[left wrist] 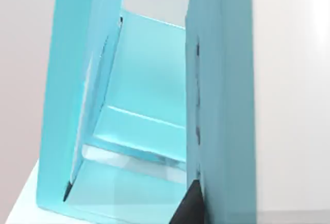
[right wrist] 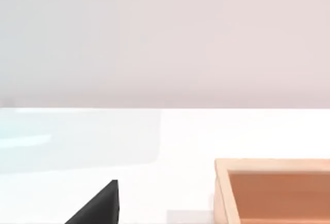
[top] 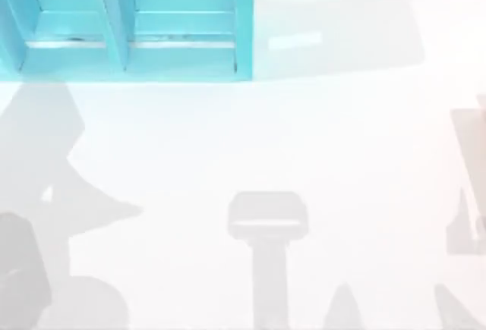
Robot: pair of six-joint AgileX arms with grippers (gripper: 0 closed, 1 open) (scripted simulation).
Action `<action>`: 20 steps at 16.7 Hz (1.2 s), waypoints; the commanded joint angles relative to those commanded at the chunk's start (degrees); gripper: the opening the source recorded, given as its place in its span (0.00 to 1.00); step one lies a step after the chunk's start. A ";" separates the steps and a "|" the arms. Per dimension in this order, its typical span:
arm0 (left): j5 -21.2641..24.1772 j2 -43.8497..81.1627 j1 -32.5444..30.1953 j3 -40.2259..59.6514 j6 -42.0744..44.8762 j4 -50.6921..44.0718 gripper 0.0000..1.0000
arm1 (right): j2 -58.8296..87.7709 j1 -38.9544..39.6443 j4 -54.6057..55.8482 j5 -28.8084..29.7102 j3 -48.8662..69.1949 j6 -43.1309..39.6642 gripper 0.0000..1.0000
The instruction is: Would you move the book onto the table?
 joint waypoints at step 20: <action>-86.63 31.39 -85.48 14.19 -103.73 -6.93 0.00 | 0.00 0.00 0.00 0.00 0.00 0.00 1.00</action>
